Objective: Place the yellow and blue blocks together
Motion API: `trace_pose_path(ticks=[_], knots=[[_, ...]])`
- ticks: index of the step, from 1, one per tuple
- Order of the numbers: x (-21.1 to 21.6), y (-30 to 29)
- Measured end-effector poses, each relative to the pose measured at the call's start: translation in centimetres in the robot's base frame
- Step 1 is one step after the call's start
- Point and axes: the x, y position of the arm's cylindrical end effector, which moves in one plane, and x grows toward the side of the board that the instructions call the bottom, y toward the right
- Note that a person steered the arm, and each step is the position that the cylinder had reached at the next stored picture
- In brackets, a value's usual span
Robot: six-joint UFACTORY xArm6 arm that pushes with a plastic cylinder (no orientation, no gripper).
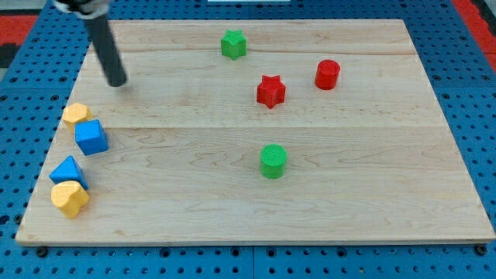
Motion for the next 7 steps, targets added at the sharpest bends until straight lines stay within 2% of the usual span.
trace_pose_path(ticks=[1, 4, 5, 6, 7], knots=[[5.3, -0.8], [13.5, 2.8], [10.5, 5.2], [3.6, 0.6], [3.0, -5.0]])
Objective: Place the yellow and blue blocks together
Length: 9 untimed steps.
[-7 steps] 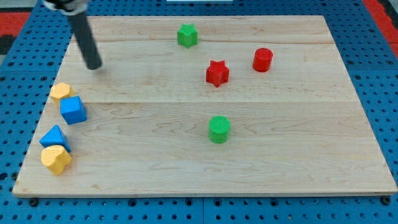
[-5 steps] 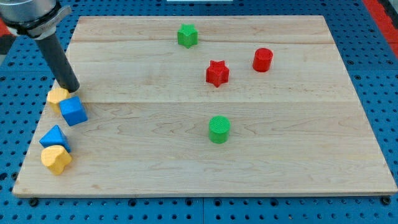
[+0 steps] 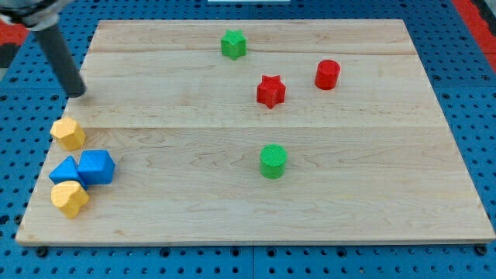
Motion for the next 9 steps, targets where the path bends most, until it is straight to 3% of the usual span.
trace_pose_path(ticks=[2, 3, 8, 9], knots=[[7.3, 0.2], [7.8, 6.8], [7.0, 7.8], [7.4, 15.5]])
